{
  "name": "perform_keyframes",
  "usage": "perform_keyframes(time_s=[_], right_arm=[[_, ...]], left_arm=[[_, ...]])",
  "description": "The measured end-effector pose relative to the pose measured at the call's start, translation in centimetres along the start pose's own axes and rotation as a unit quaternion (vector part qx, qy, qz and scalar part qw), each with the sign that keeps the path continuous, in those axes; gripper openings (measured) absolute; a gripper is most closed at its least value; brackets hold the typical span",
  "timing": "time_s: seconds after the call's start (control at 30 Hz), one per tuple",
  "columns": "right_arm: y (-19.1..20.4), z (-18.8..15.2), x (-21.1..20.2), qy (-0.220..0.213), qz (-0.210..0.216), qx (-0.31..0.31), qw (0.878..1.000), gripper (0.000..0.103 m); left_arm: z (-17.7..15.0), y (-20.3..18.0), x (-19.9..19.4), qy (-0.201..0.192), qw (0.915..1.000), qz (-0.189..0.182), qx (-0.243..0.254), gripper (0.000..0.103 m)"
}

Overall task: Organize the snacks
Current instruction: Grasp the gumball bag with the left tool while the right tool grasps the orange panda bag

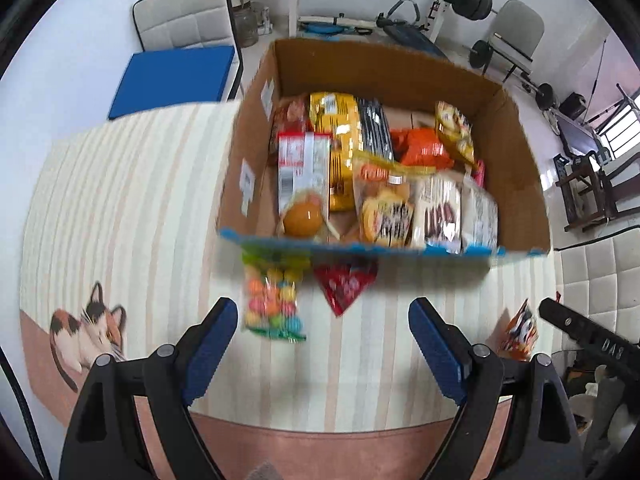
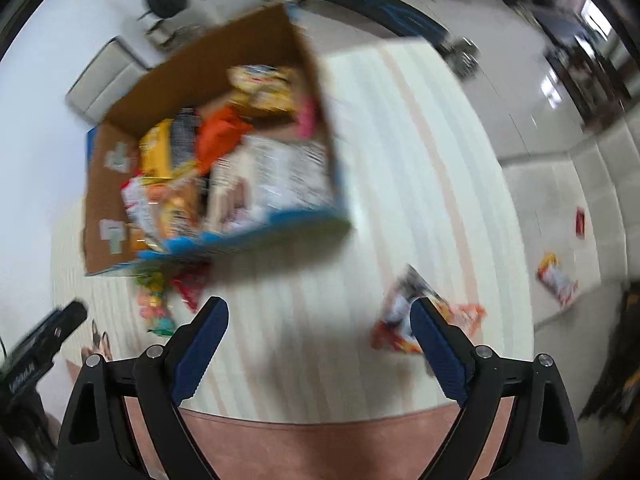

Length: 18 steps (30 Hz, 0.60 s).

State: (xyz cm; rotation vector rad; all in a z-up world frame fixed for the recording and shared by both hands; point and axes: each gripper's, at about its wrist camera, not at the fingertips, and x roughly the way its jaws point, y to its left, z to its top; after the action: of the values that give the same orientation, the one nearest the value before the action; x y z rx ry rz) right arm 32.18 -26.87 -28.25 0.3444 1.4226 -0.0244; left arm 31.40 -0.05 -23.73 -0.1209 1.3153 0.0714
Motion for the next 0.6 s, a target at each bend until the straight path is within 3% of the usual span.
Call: perform_keyframes(time_s=[0.23, 0.43, 0.6], right_arm=[[-6.2, -1.0, 3.9, 0.048, -0.036, 0.059, 0.996, 0.095], [-9.4, -1.3, 8.2, 0.095, -0.034, 0.108, 0.989, 0.095], [-10.2, -1.3, 9.5, 0.101, -0.015, 0.142, 0.985, 0.096]], left_arm=[[-2.8, -1.3, 4.1, 0.050, 0.9987, 0.000, -0.005, 0.088], [-3.6, -1.7, 6.2, 0.077, 0.9970, -0.001, -0.011, 0.088], [-4.2, -0.8, 7.0, 0.089, 0.9958, 0.005, -0.023, 0.088]])
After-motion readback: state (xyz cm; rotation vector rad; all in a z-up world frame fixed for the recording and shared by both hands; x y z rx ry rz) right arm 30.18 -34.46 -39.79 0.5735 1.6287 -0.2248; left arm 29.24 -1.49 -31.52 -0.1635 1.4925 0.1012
